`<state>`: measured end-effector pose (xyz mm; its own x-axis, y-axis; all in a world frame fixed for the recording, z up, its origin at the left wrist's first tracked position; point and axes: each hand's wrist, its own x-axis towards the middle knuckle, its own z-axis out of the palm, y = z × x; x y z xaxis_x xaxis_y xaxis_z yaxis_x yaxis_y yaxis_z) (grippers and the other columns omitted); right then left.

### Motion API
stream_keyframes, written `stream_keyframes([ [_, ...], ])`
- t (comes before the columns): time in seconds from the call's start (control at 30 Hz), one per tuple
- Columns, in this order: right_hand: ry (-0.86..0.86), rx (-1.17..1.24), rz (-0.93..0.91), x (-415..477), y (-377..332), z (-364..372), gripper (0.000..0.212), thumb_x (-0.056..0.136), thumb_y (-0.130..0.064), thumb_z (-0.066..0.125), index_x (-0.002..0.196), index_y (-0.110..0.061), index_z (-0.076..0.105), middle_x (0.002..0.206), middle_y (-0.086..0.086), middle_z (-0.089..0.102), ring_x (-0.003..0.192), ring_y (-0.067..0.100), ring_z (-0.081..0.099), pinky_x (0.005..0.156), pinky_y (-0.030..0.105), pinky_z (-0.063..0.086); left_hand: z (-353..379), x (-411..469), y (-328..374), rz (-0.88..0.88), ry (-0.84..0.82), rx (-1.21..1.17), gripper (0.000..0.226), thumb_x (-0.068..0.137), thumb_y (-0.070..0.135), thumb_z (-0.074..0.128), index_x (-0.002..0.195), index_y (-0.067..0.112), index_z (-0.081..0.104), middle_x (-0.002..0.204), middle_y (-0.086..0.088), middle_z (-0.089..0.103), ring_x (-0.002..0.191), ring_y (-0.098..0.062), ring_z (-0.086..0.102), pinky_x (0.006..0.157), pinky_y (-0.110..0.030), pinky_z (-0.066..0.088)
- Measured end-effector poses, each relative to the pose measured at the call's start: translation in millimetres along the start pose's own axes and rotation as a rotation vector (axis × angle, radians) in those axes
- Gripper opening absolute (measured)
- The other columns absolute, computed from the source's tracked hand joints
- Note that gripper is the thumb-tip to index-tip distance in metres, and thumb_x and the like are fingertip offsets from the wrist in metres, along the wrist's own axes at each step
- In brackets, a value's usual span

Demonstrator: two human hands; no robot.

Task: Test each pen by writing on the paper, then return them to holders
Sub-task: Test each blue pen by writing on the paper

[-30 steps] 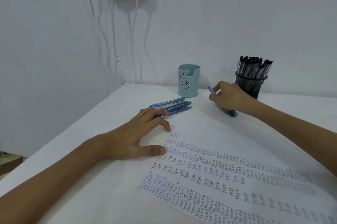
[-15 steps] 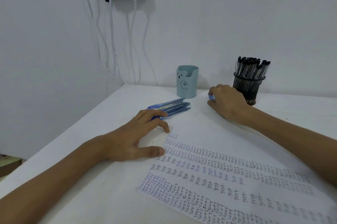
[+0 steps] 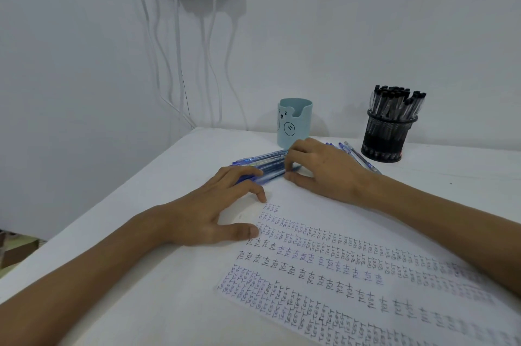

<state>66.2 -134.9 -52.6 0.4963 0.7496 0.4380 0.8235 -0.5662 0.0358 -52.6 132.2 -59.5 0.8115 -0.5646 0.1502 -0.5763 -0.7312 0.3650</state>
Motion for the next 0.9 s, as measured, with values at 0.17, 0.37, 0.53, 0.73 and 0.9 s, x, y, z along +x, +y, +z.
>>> stream_keyframes([
  [0.17, -0.069, 0.025, -0.095, -2, 3, -6, 0.022, 0.104, -0.038, 0.052, 0.12, -0.026, 0.058, 0.119, -0.009, 0.057, 0.111, 0.011, 0.049, 0.084, 0.034, 0.051, 0, 0, 1, -0.008, 0.006, -0.002, 0.047, 0.094, 0.054, 0.067, 0.136, 0.04, 0.05, 0.158, 0.023, 0.021, 0.153, -0.003, 0.011, 0.12, -0.015, 0.017],
  [0.37, -0.104, -0.017, -0.111, 0, 8, -5, 0.023, 0.106, -0.032, 0.045, 0.115, -0.018, 0.06, 0.115, -0.002, 0.06, 0.109, 0.017, 0.052, 0.085, 0.04, 0.052, -1, 0, 1, -0.007, -0.001, -0.004, 0.047, 0.095, 0.054, 0.067, 0.136, 0.04, 0.05, 0.159, 0.024, 0.02, 0.154, -0.004, 0.011, 0.119, -0.014, 0.016],
  [0.53, -0.045, 0.02, 0.043, -11, 10, -10, 0.012, 0.103, -0.024, 0.043, 0.107, -0.017, 0.051, 0.101, -0.003, 0.055, 0.088, 0.012, 0.042, 0.073, 0.028, 0.031, 0, -1, 1, -0.002, -0.004, -0.007, 0.047, 0.095, 0.053, 0.067, 0.136, 0.041, 0.05, 0.159, 0.025, 0.02, 0.154, -0.004, 0.012, 0.121, -0.02, 0.018],
  [0.73, 0.022, 0.131, 0.272, -5, 7, -10, 0.071, 0.084, -0.087, 0.042, 0.069, -0.017, 0.038, 0.07, -0.005, 0.043, 0.067, 0.01, 0.036, 0.061, 0.03, 0.028, 0, 1, -1, -0.007, -0.006, -0.001, 0.046, 0.095, 0.052, 0.068, 0.136, 0.041, 0.049, 0.159, 0.024, 0.021, 0.153, -0.003, 0.012, 0.121, -0.02, 0.02],
  [0.9, 0.081, 0.237, 0.265, -5, -4, -14, 0.075, 0.086, -0.077, 0.035, 0.07, -0.004, 0.041, 0.069, 0.007, 0.047, 0.062, 0.015, 0.036, 0.058, 0.035, 0.026, 0, 1, -2, -0.002, 0.0, -0.004, 0.047, 0.095, 0.053, 0.067, 0.136, 0.041, 0.05, 0.159, 0.023, 0.021, 0.154, -0.004, 0.013, 0.121, -0.019, 0.019],
])
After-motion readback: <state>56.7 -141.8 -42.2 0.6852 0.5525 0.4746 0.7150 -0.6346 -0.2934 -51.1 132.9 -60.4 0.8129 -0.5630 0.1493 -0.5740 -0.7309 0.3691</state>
